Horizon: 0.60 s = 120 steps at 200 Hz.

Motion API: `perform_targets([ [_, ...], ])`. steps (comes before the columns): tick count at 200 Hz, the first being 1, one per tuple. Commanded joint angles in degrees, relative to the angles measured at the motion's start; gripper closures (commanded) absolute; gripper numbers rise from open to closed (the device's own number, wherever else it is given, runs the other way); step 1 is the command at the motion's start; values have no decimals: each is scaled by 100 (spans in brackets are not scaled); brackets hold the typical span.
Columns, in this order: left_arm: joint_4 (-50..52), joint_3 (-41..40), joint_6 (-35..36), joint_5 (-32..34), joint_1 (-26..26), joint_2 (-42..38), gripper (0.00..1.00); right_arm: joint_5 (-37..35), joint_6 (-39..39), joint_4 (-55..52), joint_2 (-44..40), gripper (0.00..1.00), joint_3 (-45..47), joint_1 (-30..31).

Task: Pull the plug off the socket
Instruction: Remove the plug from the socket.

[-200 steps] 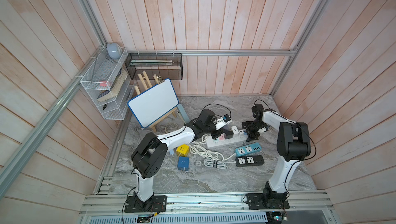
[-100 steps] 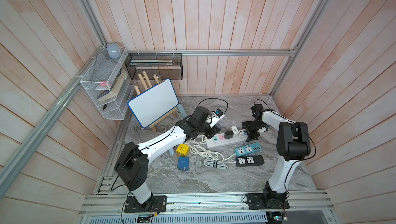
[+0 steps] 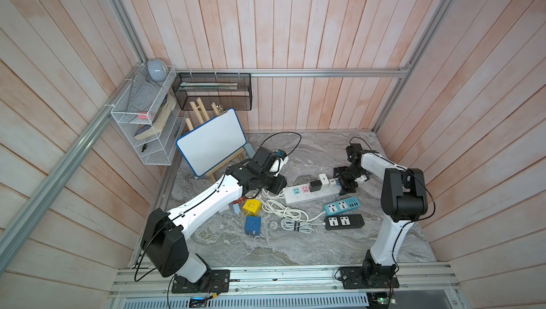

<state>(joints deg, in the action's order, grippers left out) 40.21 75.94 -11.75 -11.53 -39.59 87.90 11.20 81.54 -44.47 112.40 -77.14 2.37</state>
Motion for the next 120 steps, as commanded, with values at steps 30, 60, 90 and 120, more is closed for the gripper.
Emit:
perform_targets([
  [30, 1813, 104, -1120, -71, 620, -86, 100, -408, 24, 520, 396, 100, 138, 78],
  [60, 2550, 50, -1442, -23, 855, -108, 100, -391, 16, 536, 396, 100, 148, 87],
  [90, 3046, -239, -1670, 161, 1045, -166, 100, -374, -2, 568, 413, 100, 156, 80],
  [120, 3157, -647, -1802, 244, 1186, -238, 100, -357, -11, 575, 423, 100, 146, 91],
])
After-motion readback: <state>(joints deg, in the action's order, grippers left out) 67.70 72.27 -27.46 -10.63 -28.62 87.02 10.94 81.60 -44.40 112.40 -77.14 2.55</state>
